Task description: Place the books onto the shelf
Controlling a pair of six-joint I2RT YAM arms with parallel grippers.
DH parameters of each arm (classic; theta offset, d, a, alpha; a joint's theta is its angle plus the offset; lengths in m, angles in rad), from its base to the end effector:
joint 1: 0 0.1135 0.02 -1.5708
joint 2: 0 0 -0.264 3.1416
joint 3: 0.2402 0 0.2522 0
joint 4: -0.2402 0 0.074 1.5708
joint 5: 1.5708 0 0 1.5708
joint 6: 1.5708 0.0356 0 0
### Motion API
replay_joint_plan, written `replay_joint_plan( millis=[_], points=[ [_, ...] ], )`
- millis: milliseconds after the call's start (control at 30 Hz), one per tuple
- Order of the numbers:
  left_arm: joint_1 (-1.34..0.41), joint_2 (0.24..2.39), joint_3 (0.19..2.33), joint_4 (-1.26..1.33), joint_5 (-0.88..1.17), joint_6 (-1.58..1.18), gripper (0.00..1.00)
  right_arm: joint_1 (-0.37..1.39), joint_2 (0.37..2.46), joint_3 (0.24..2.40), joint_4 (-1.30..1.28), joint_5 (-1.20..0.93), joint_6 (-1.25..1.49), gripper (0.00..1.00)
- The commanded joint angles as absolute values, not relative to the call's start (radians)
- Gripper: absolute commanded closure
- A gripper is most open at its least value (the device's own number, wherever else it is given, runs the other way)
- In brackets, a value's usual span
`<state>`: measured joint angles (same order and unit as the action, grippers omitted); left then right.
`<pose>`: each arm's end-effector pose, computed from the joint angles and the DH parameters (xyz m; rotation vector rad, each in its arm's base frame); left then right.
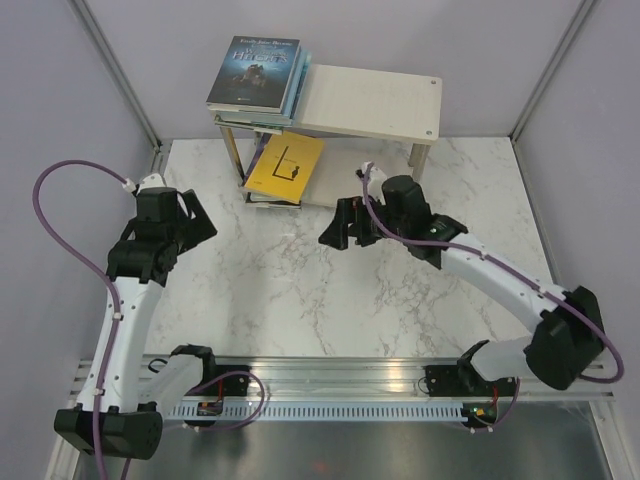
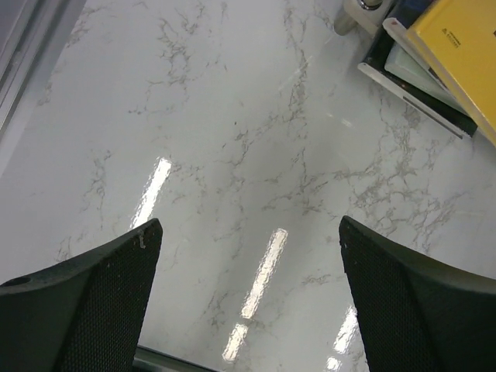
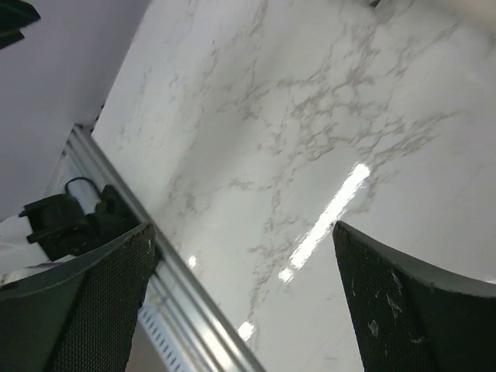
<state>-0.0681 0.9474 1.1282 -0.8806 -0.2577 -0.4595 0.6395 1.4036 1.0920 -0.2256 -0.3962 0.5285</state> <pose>0.1792 -0.0031 0.3611 -0.5678 2.1701 0.0084 0.2481 0.2016 0.3012 -0.3814 2.2340 1.0826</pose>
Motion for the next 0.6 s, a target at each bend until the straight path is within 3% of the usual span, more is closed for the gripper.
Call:
replay_joint_plan(
  millis=[0,133,233,333,433,567],
  points=[
    [-0.071,0.953,1.114,-0.815,-0.272,-0.492,0.03,0.646,1.24,1.025,-0.189,-0.131,0.338,0.02],
    [-0.071,0.94,1.111,-0.723,-0.163,-0.466,0.03,0.646,1.06,0.856,-0.045,0.076,0.252,0.02],
    [-0.071,0.836,1.016,-0.541,-0.219,-0.45,0.0,0.647,1.042,0.81,-0.061,0.28,0.215,0.02],
    [-0.071,0.691,0.794,-0.256,-0.308,-0.391,0.0,0.646,1.087,0.796,-0.123,0.348,0.199,0.02],
    [-0.071,0.568,0.57,-0.068,-0.23,-0.188,0.0,0.646,1.118,0.773,-0.112,0.351,0.233,0.02],
    [-0.071,0.526,0.413,-0.028,-0.256,-0.1,0.0,0.646,1.163,0.761,-0.058,0.44,0.314,0.02]
  ],
)
